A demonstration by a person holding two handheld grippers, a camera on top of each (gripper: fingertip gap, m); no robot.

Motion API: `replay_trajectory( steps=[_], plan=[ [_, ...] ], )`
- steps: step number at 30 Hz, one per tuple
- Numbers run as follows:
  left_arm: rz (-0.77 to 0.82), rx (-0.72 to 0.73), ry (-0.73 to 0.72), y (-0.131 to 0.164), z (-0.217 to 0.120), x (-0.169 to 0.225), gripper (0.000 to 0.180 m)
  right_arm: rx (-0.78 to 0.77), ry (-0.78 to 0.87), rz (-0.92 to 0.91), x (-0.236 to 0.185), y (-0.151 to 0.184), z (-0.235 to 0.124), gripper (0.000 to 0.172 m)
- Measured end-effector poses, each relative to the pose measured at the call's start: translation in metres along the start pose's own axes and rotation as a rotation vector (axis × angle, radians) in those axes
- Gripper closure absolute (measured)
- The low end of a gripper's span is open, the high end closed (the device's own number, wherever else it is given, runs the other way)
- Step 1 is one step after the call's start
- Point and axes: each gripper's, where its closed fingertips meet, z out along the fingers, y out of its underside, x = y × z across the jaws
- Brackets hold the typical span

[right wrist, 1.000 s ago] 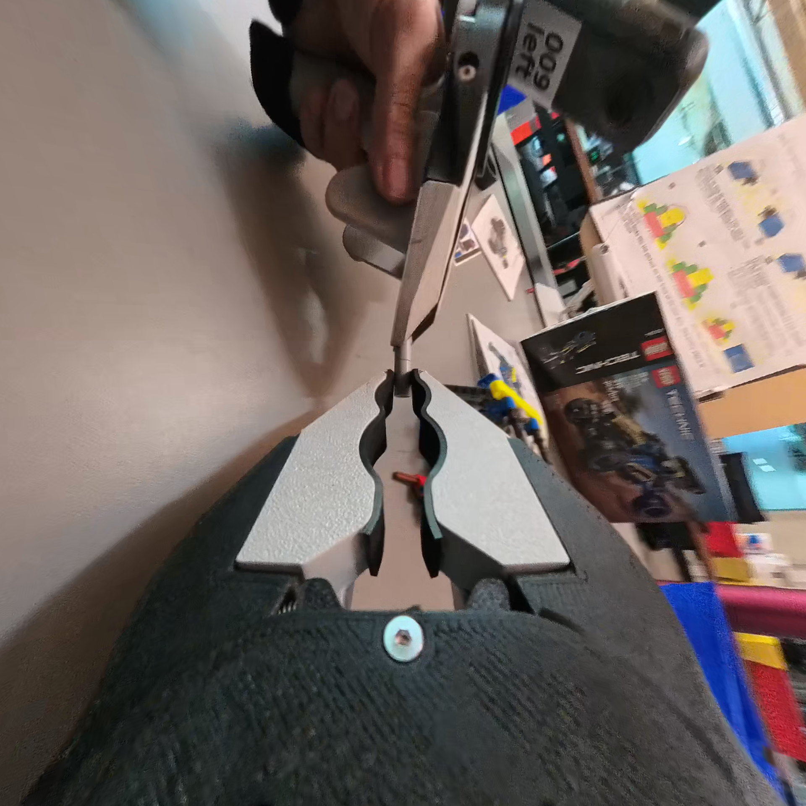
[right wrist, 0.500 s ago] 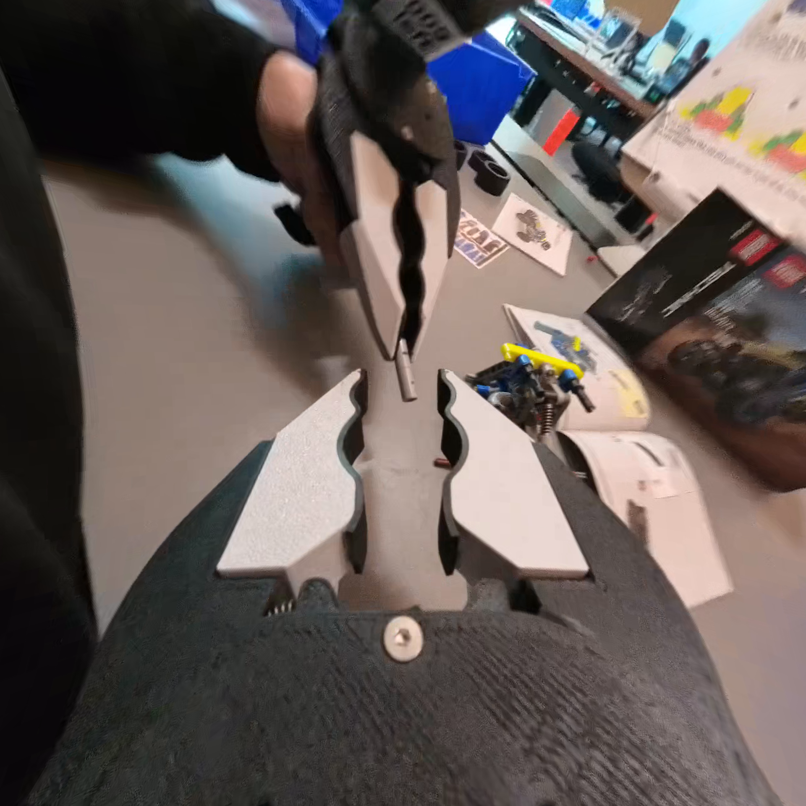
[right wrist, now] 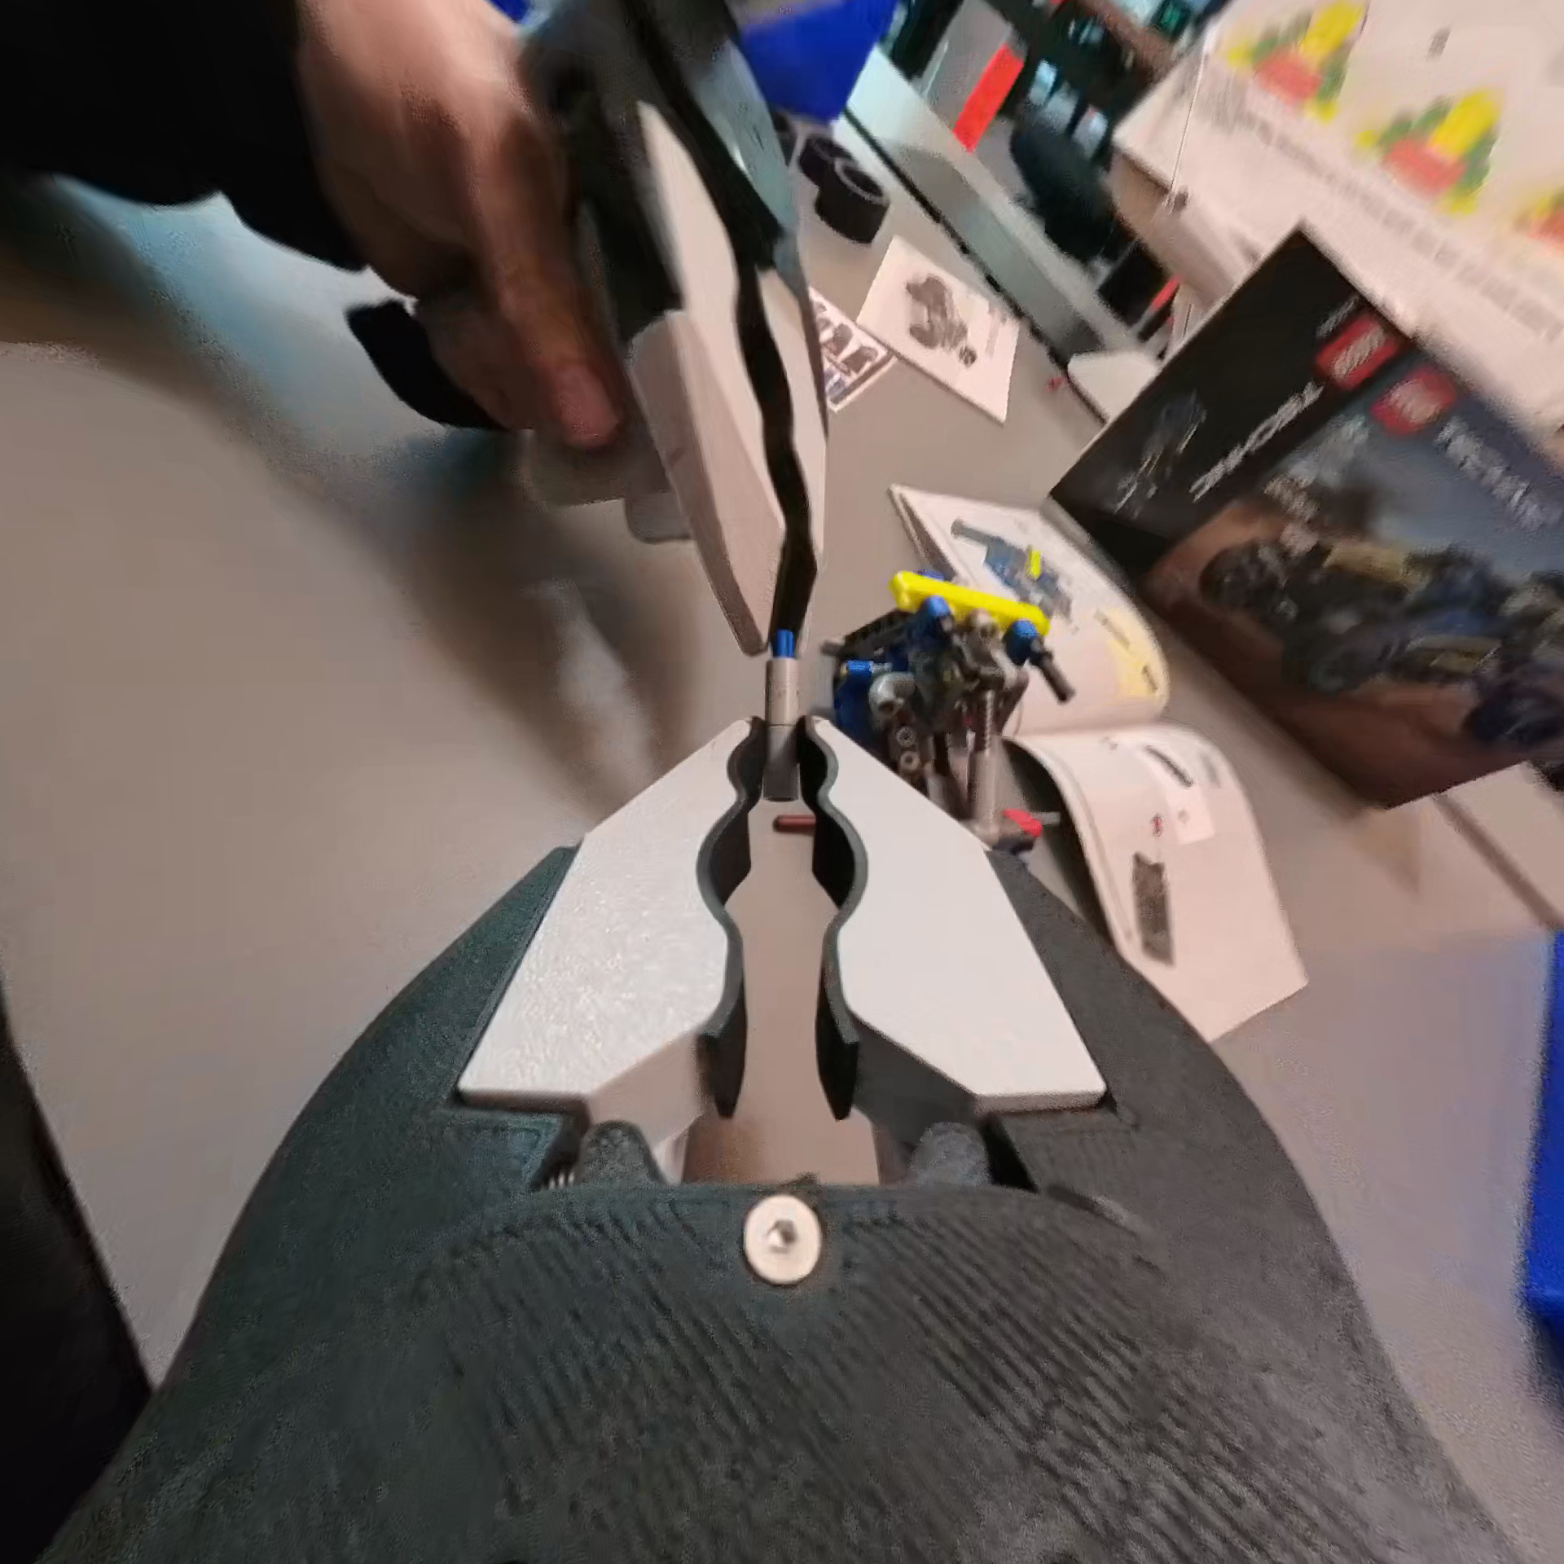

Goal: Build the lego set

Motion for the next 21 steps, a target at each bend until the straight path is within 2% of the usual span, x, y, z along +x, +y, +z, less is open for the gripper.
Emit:
replay_trajectory(
  steps=[4,7,10,12,14,16,18,21],
  plan=[
    [0.665,-0.033,-0.305,-0.006,-0.009,-0.007,0.168,-0.047,-0.109,0.259,-0.003,0.011,0.001,0.166],
    [0.943,-0.109,-0.377,-0.003,-0.005,-0.002,0.164,-0.056,-0.198,0.356,-0.011,0.012,0.002,0.166],
    [1.100,-0.176,-0.411,0.004,0.000,-0.002,0.163,-0.060,-0.224,0.363,-0.016,0.009,0.004,0.166],
    [1.159,-0.257,-0.442,0.011,0.002,-0.009,0.169,-0.057,-0.211,0.375,-0.014,0.006,0.004,0.166],
    [1.224,-0.279,-0.465,0.011,0.002,-0.011,0.178,-0.050,-0.235,0.385,-0.017,0.003,0.002,0.166],
    [1.270,-0.282,-0.494,0.009,0.003,-0.011,0.178,-0.054,-0.232,0.411,-0.016,0.003,0.002,0.166],
    [1.349,-0.273,-0.543,0.005,0.003,-0.012,0.162,-0.069,-0.230,0.444,-0.015,0.006,0.002,0.166],
    [1.444,-0.311,-0.555,0.009,0.006,-0.011,0.171,-0.097,-0.236,0.461,-0.016,0.010,0.003,0.166]
  ],
)
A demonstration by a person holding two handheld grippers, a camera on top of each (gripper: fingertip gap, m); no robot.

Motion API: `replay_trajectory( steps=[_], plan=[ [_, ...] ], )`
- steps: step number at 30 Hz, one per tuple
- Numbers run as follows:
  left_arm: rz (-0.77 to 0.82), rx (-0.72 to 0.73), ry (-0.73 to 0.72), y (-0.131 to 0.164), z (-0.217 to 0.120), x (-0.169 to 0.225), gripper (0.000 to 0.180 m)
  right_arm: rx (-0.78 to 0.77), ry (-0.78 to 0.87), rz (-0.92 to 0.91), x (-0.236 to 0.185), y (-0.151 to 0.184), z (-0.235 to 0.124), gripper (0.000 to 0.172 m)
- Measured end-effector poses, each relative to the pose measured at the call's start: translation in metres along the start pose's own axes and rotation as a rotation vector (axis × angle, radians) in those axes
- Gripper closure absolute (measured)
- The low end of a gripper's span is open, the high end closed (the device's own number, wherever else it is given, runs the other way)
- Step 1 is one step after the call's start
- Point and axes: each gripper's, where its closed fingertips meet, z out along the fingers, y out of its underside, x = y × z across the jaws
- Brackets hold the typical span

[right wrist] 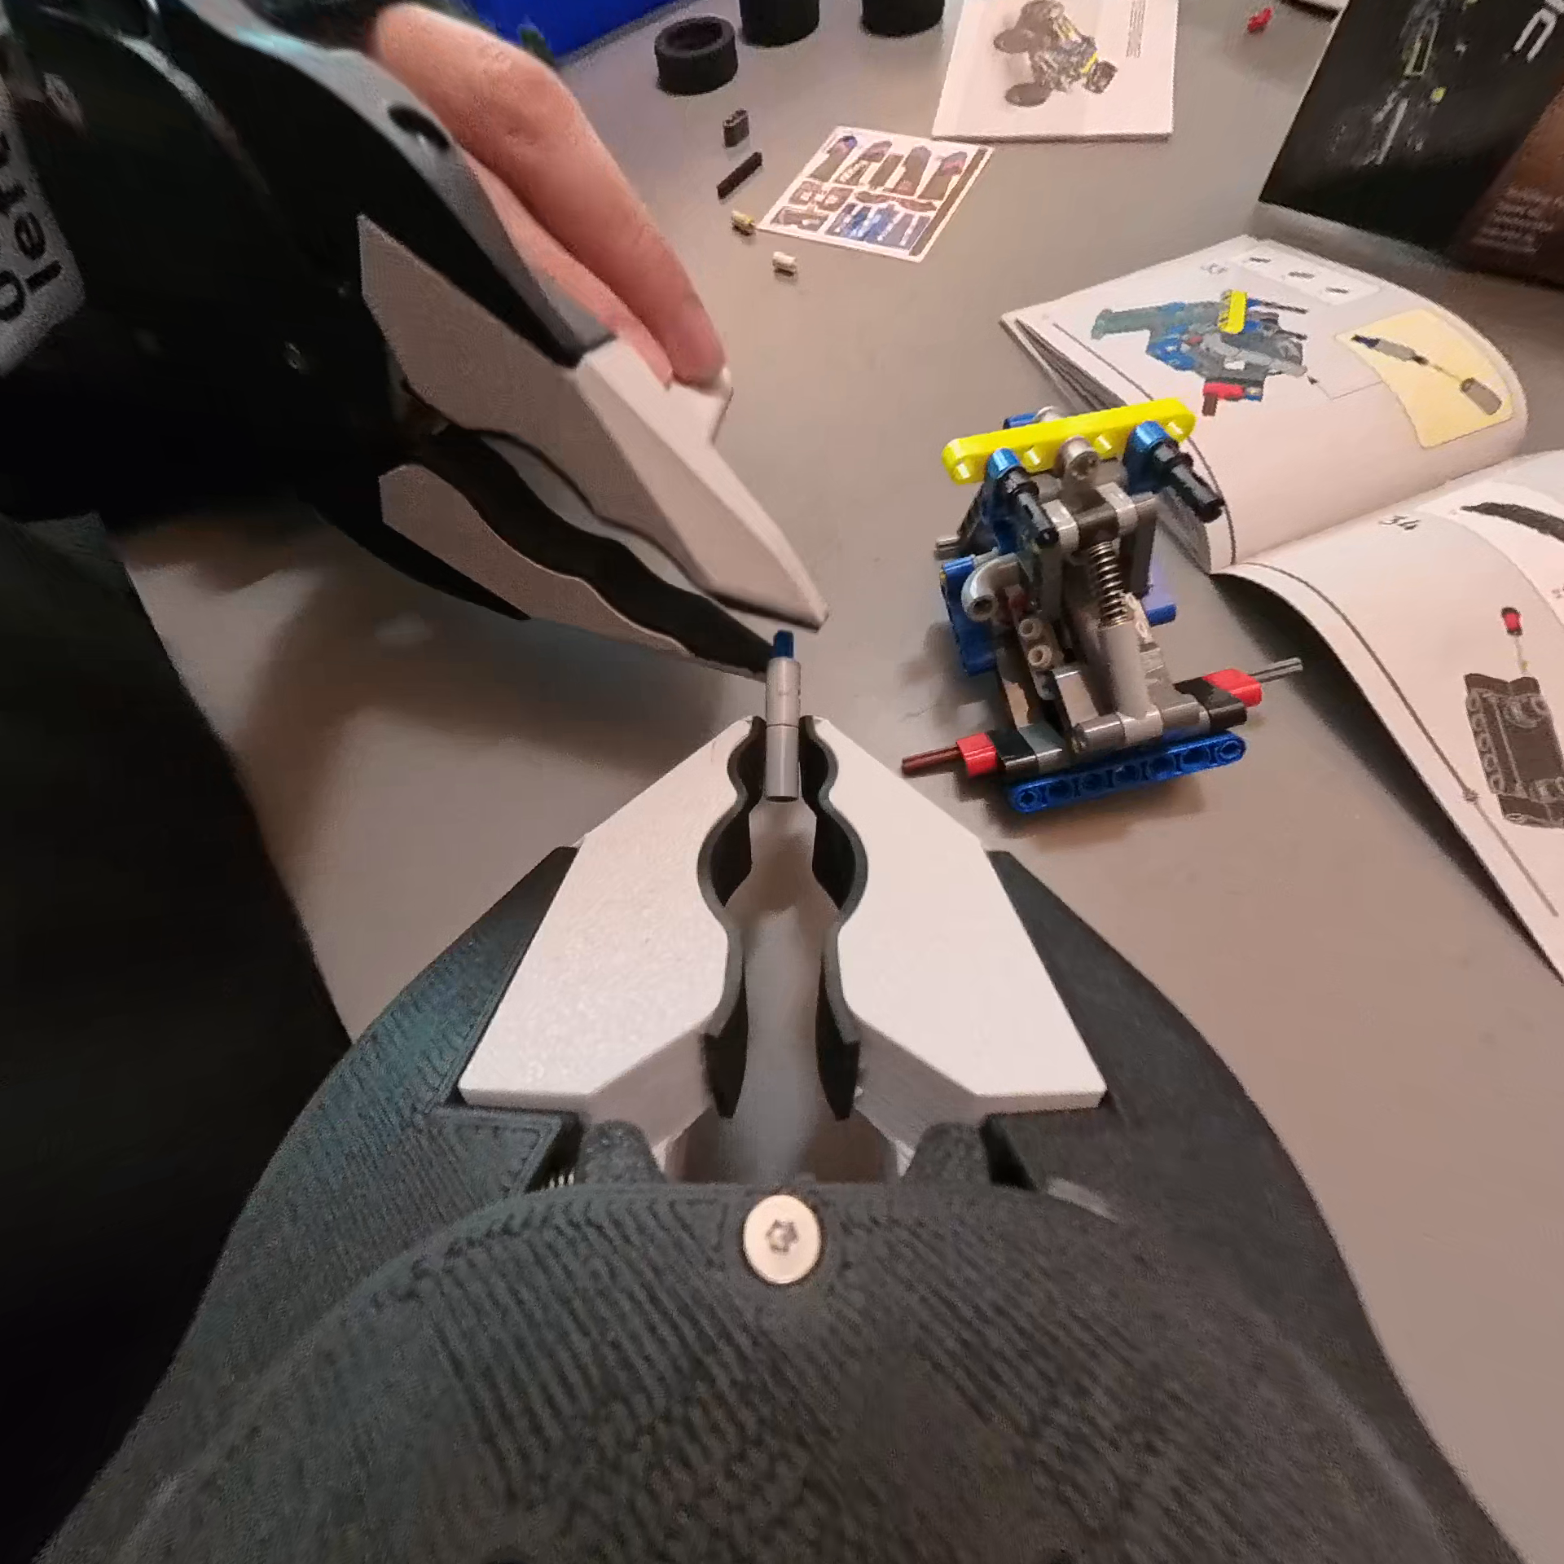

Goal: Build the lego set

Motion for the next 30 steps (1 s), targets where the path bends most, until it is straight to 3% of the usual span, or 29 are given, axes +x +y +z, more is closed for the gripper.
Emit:
replay_trajectory(
  steps=[5,6,10,15,21,23,30],
  plan=[
    [-0.049,-0.033,-0.063,0.007,0.004,-0.006,0.179,0.078,0.079,-0.077,0.008,-0.014,-0.002,0.161],
    [-0.099,-0.025,-0.058,0.008,0.005,-0.006,0.179,0.117,0.115,-0.136,0.010,-0.019,-0.004,0.154],
    [-0.235,0.037,-0.056,0.012,0.007,-0.012,0.180,0.124,0.294,-0.471,0.016,-0.025,-0.008,0.158],
    [-0.218,0.088,-0.048,0.007,0.010,-0.014,0.180,0.047,0.390,-0.718,0.019,-0.024,-0.005,0.164],
    [-0.190,0.042,-0.072,0.012,0.016,-0.016,0.178,-0.014,0.434,-0.810,0.027,-0.018,-0.002,0.167],
    [-0.169,0.025,-0.081,0.016,0.014,-0.014,0.166,-0.020,0.475,-0.809,0.038,-0.017,-0.004,0.167],
    [-0.202,-0.100,-0.183,0.051,0.003,-0.022,0.154,0.003,0.465,-0.850,0.051,-0.017,-0.001,0.167]
  ],
)
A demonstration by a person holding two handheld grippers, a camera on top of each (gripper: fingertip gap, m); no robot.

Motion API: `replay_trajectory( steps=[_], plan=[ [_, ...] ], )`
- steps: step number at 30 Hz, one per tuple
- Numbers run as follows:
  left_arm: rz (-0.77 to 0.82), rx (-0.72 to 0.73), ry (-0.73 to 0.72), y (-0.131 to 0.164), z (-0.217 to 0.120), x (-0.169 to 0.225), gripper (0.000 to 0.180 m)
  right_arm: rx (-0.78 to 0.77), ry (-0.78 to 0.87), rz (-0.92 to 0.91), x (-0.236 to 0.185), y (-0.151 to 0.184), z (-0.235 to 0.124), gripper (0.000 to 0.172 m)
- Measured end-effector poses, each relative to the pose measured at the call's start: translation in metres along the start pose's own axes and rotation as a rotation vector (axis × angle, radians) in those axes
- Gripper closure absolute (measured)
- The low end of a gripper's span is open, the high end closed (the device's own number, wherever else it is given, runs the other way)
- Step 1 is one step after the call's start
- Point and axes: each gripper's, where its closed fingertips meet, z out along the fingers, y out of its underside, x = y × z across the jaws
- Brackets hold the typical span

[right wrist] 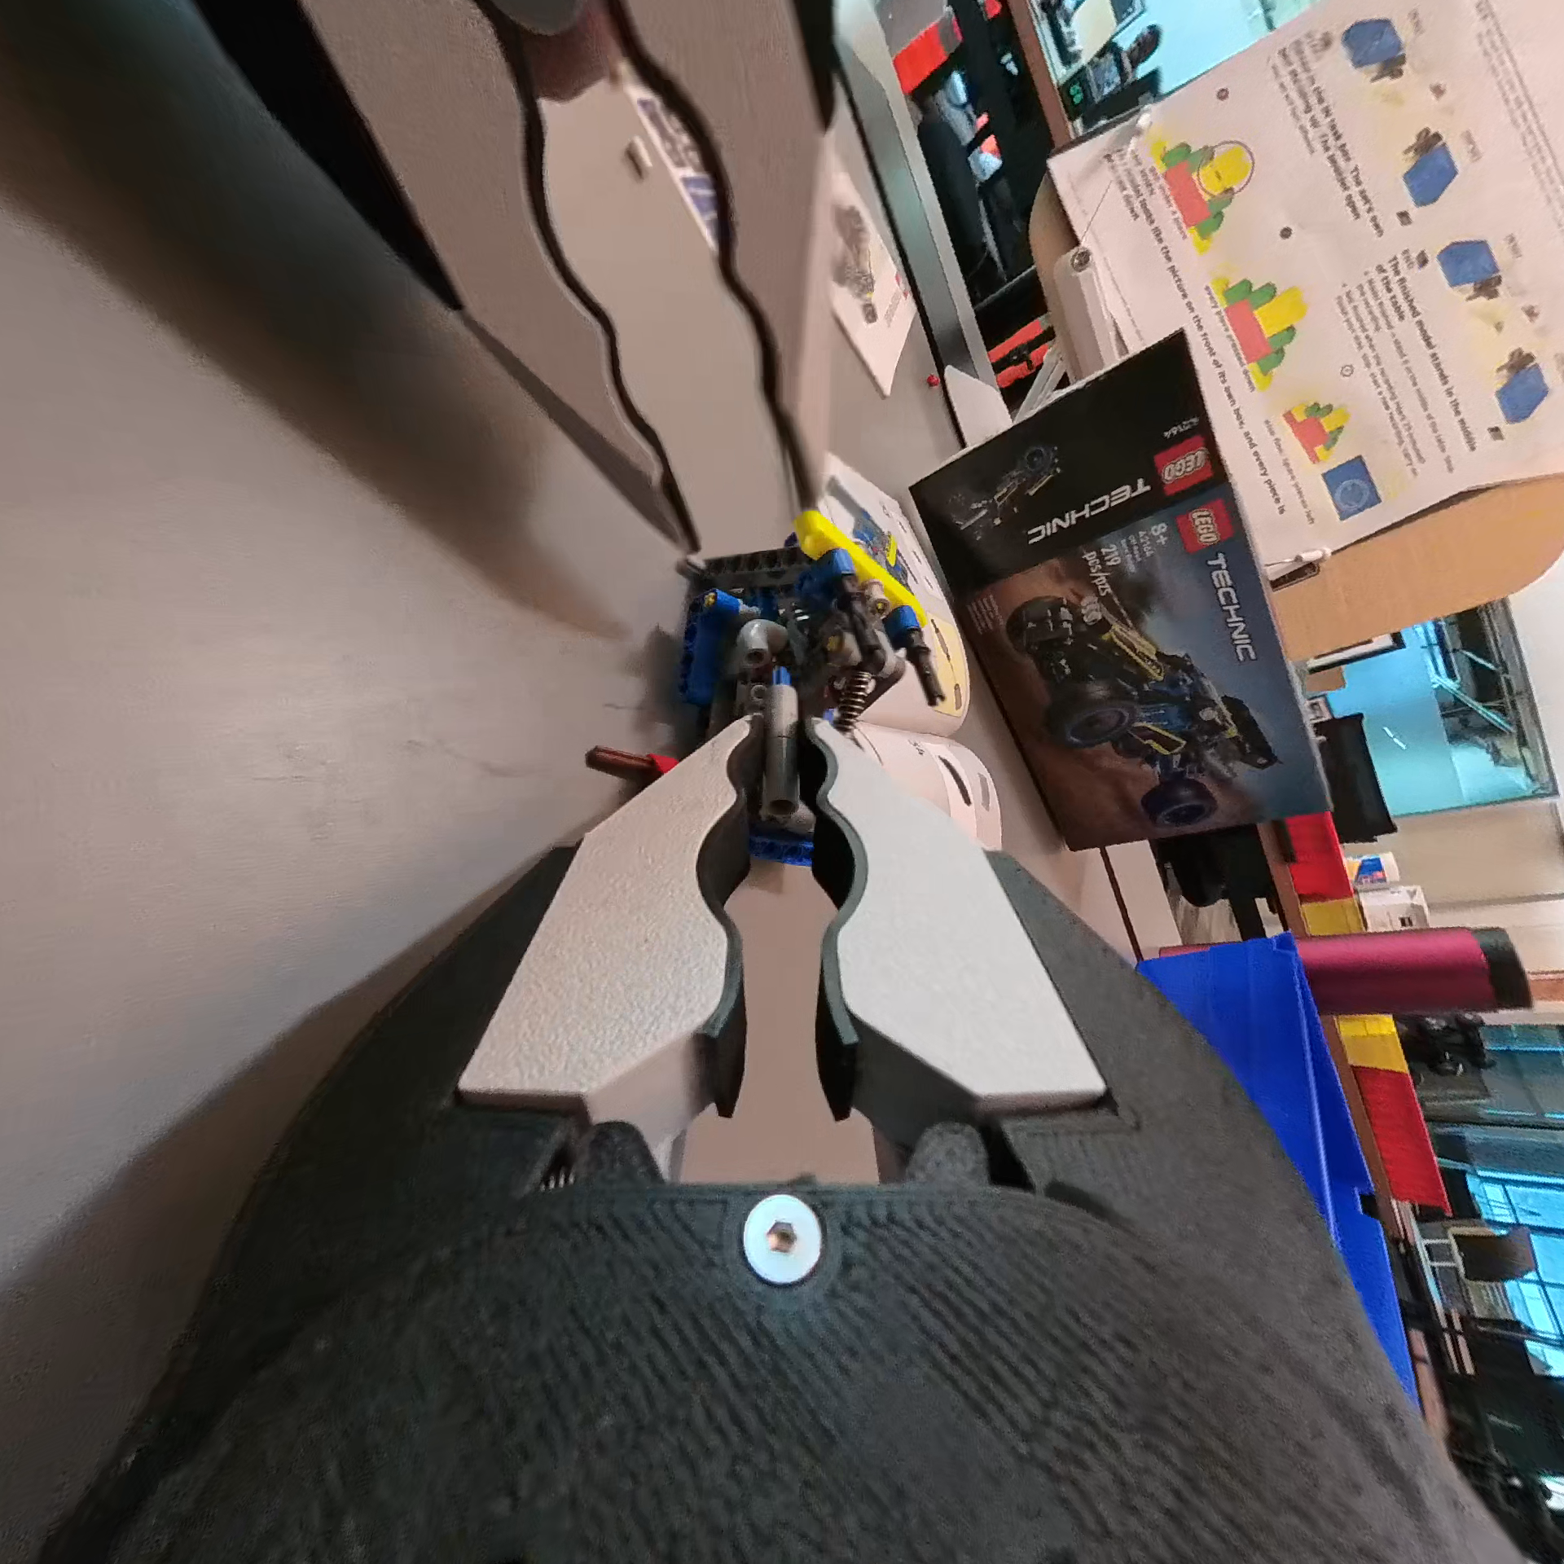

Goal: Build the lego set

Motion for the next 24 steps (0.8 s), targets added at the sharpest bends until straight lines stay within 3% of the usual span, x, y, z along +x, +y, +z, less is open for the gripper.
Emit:
replay_trajectory(
  steps=[4,6,11,13,17,22,24],
  plan=[
    [-0.064,-0.018,-0.018,0.009,0.007,-0.007,0.128,-0.006,-0.053,-0.002,-0.006,0.001,0.006,0.167],
    [-0.106,-0.003,0.005,0.009,0.010,-0.007,0.124,-0.013,-0.068,-0.003,-0.008,0.001,0.008,0.167],
    [-0.355,0.065,0.274,-0.001,0.024,-0.002,0.104,0.001,-0.063,-0.006,-0.007,0.000,0.008,0.167],
    [-0.461,0.132,0.432,-0.006,0.026,0.000,0.109,-0.001,-0.063,-0.015,-0.006,0.001,0.008,0.167],
    [-0.561,0.188,0.602,0.000,0.036,-0.006,0.102,0.001,-0.084,-0.022,-0.007,0.000,0.008,0.167],
    [-0.503,0.190,0.829,0.004,0.041,0.019,0.103,0.003,-0.109,-0.004,-0.009,0.002,0.009,0.167],
    [-0.465,0.188,0.829,0.004,0.047,0.023,0.115,0.000,-0.111,0.000,-0.009,0.004,0.009,0.167]
  ],
)
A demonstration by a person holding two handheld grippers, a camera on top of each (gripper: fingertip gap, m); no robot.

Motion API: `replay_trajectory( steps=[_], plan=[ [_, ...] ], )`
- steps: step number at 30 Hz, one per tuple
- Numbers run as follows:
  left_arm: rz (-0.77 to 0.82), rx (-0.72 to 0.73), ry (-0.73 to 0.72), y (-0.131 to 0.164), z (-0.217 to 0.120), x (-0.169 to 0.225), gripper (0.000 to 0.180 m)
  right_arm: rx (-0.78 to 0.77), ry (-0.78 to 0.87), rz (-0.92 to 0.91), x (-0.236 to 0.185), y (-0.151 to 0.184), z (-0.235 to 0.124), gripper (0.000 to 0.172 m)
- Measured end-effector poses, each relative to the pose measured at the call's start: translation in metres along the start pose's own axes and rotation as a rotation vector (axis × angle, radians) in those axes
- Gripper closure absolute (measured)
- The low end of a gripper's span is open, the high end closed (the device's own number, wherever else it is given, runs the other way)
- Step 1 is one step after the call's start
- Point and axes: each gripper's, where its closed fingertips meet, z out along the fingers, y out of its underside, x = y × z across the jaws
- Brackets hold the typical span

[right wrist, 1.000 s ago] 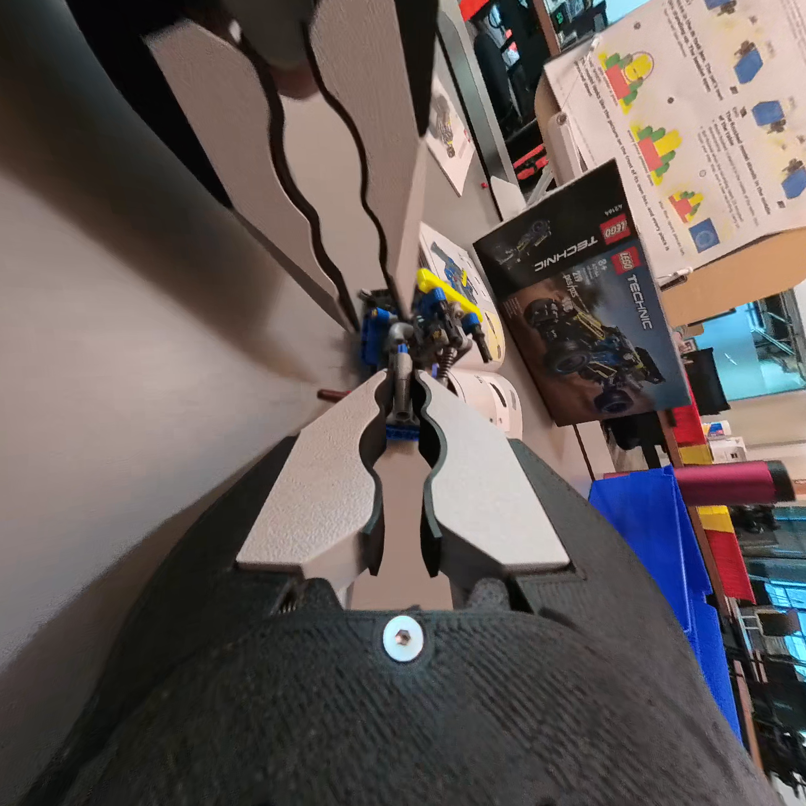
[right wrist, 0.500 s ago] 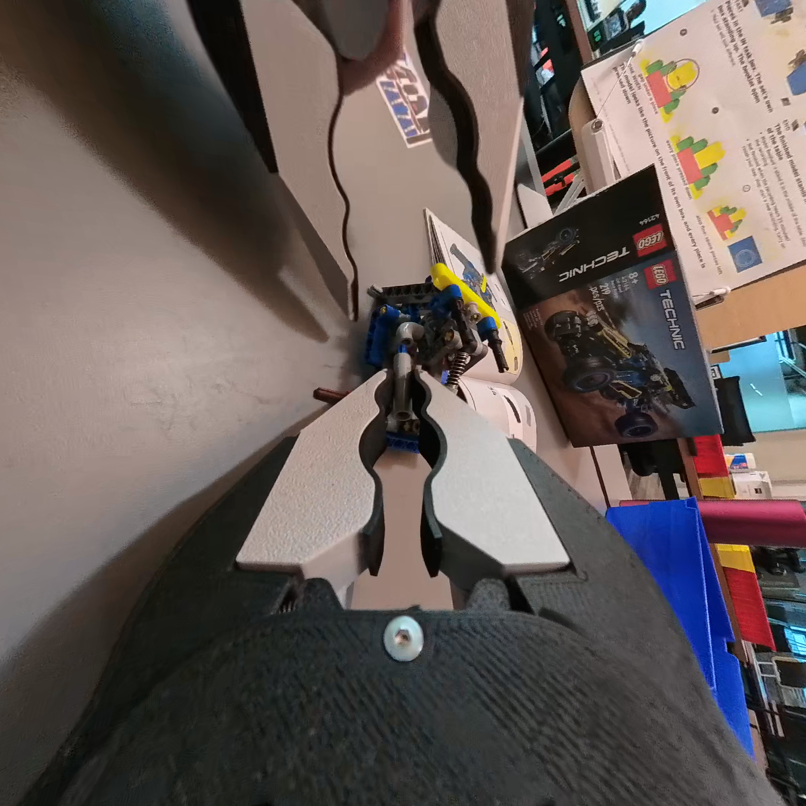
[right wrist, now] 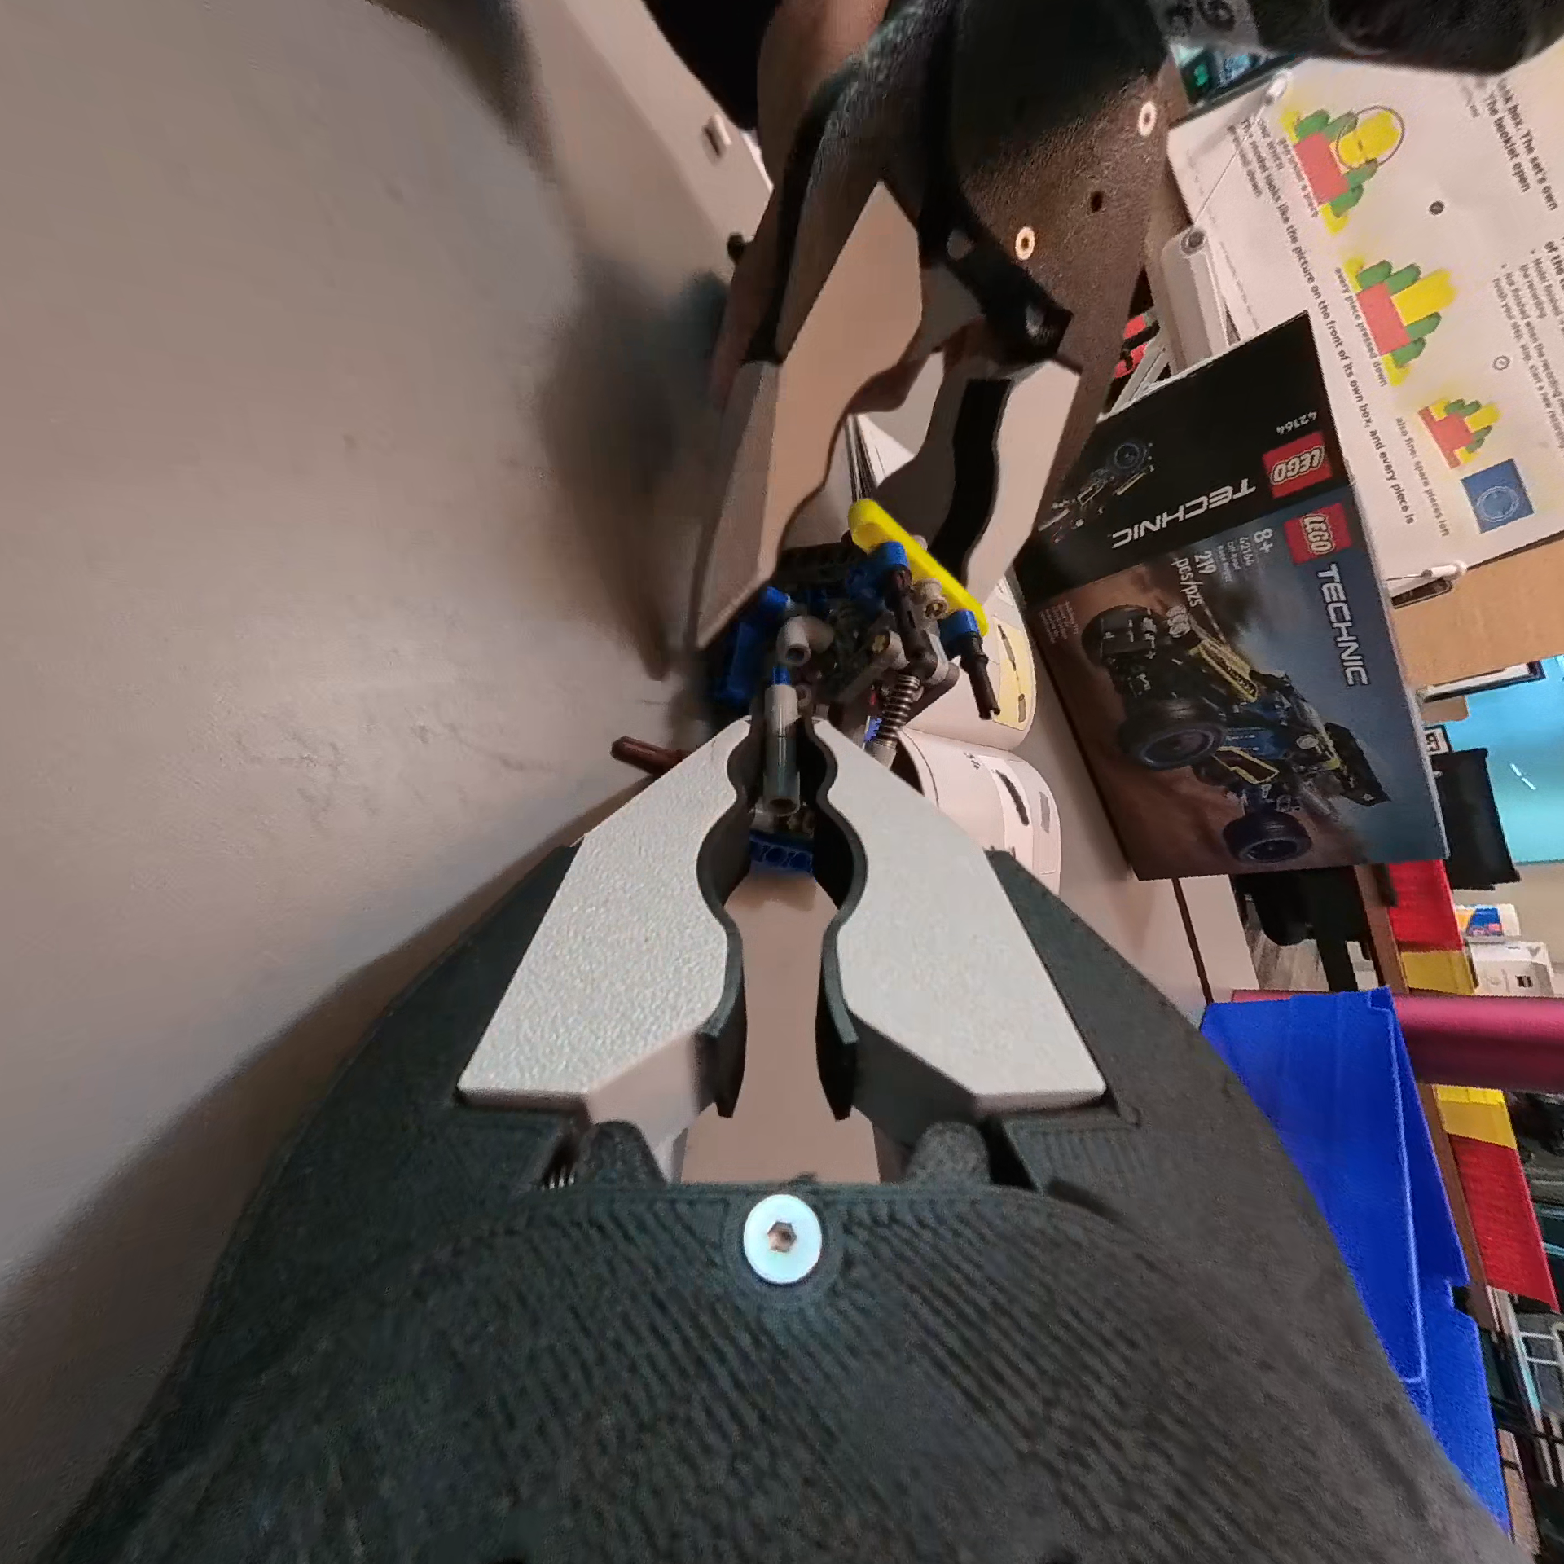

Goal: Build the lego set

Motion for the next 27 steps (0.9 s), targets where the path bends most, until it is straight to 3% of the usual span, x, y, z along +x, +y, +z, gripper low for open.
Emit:
replay_trajectory(
  steps=[5,11,27],
  plan=[
    [0.039,0.006,0.009,-0.004,0.005,0.002,0.120,0.004,-0.018,0.018,-0.001,0.002,0.000,0.167],
    [-0.093,0.050,0.081,-0.011,0.000,0.010,0.123,0.018,-0.064,0.040,-0.005,0.001,-0.003,0.167],
    [-0.062,0.050,0.009,-0.008,-0.004,0.004,0.133,0.037,-0.094,0.080,-0.005,-0.005,-0.009,0.167]
  ],
)
